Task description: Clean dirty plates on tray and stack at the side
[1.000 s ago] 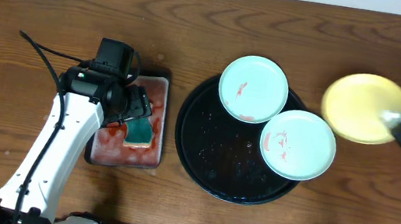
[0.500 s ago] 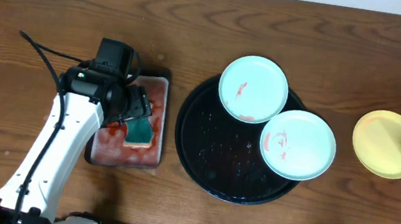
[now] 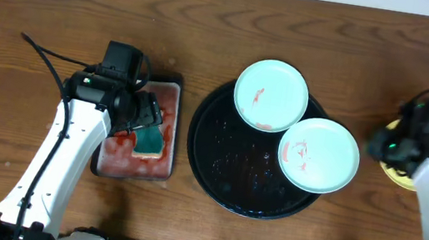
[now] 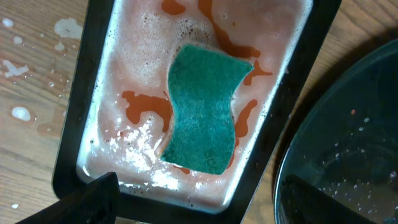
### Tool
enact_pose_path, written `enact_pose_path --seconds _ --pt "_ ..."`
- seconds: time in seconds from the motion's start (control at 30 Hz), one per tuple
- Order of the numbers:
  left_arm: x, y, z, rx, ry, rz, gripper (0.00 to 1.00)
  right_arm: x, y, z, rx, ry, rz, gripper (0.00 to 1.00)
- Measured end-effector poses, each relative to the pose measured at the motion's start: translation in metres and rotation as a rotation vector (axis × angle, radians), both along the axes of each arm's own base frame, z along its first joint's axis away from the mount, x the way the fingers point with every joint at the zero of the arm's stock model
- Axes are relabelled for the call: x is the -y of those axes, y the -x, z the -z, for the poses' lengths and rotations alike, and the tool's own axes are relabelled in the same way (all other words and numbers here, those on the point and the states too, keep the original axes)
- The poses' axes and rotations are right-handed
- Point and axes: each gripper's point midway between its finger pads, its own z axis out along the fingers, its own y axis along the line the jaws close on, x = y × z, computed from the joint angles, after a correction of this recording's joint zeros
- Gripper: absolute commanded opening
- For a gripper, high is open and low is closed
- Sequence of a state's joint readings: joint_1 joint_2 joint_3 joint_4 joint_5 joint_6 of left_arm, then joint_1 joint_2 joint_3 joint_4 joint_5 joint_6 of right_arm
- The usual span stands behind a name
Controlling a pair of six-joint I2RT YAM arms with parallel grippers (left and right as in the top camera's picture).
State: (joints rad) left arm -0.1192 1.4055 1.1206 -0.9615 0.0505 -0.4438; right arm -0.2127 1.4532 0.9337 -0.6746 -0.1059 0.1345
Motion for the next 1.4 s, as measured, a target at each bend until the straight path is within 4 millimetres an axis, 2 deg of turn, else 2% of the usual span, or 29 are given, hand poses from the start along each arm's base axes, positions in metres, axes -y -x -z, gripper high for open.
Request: enact_pose_path --seconds 0.07,0.13,0.3,0.33,0.37,0.43,0.5,0.63,0.67,0.73,0.77,0.87,0.9,0.93,0.97,1.0,1.07,1.13,1.17,1.27,1.4 --pt "0.0 0.0 0.0 0.0 0.0 0.0 0.83 -0.008 0.012 0.022 -0.058 0.002 -0.023 0.37" --pt "0.0 0.0 0.0 0.0 0.0 0.0 0.83 -0.014 0.019 0.032 -0.088 0.0 -0.039 0.33" --pt "0.0 0.0 0.0 0.0 0.0 0.0 0.83 -0.016 0.026 0.044 -0.097 0.02 -0.024 0.12" --pt "0.0 0.0 0.0 0.0 0.0 0.0 0.83 -0.015 0.03 0.05 -0.105 0.021 -0.009 0.04" --pt "0.0 0.0 0.0 0.0 0.0 0.0 0.83 -0.015 0.038 0.058 -0.126 0.02 -0.001 0.01" --pt "0.0 0.0 0.0 0.0 0.0 0.0 0.83 -0.016 0.049 0.062 -0.162 0.013 0.015 0.01" --pt "0.0 0.0 0.0 0.0 0.0 0.0 0.83 -0.017 0.049 0.054 -0.159 0.008 0.016 0.01" --pt "0.0 0.0 0.0 0.0 0.0 0.0 0.83 -0.029 0.049 0.013 -0.068 -0.018 -0.013 0.01" --pt "0.0 0.0 0.0 0.0 0.0 0.0 0.83 -0.04 0.048 -0.004 -0.013 -0.032 -0.048 0.01" --pt "0.0 0.0 0.0 0.0 0.0 0.0 0.83 -0.055 0.05 -0.014 0.016 -0.046 -0.095 0.01" --pt "0.0 0.0 0.0 0.0 0.0 0.0 0.83 -0.07 0.052 -0.019 0.027 -0.065 -0.142 0.01" --pt "0.0 0.0 0.0 0.0 0.0 0.0 0.83 -0.101 0.056 -0.019 0.018 -0.095 -0.217 0.01" --pt "0.0 0.0 0.0 0.0 0.0 0.0 0.83 -0.116 0.058 -0.015 0.013 -0.11 -0.242 0.01" --pt "0.0 0.0 0.0 0.0 0.0 0.0 0.83 -0.134 0.066 -0.003 -0.024 -0.135 -0.25 0.01" --pt "0.0 0.0 0.0 0.0 0.0 0.0 0.83 -0.137 0.067 0.002 -0.035 -0.144 -0.232 0.01" --pt "0.0 0.0 0.0 0.0 0.0 0.0 0.83 -0.146 0.075 0.027 -0.083 -0.143 -0.172 0.01" --pt "0.0 0.0 0.0 -0.001 0.0 0.0 0.83 -0.151 0.078 0.05 -0.109 -0.136 -0.144 0.01" --pt "0.0 0.0 0.0 0.0 0.0 0.0 0.83 -0.152 0.075 0.06 -0.11 -0.118 -0.177 0.04" --pt "0.0 0.0 0.0 0.0 0.0 0.0 0.83 -0.153 0.073 0.06 -0.097 -0.104 -0.215 0.11" --pt "0.0 0.0 0.0 0.0 0.0 0.0 0.83 -0.151 0.07 0.053 -0.083 -0.05 -0.321 0.2" --pt "0.0 -0.001 0.0 0.005 0.001 0.0 0.83 -0.149 0.059 0.029 -0.042 0.002 -0.397 0.23"
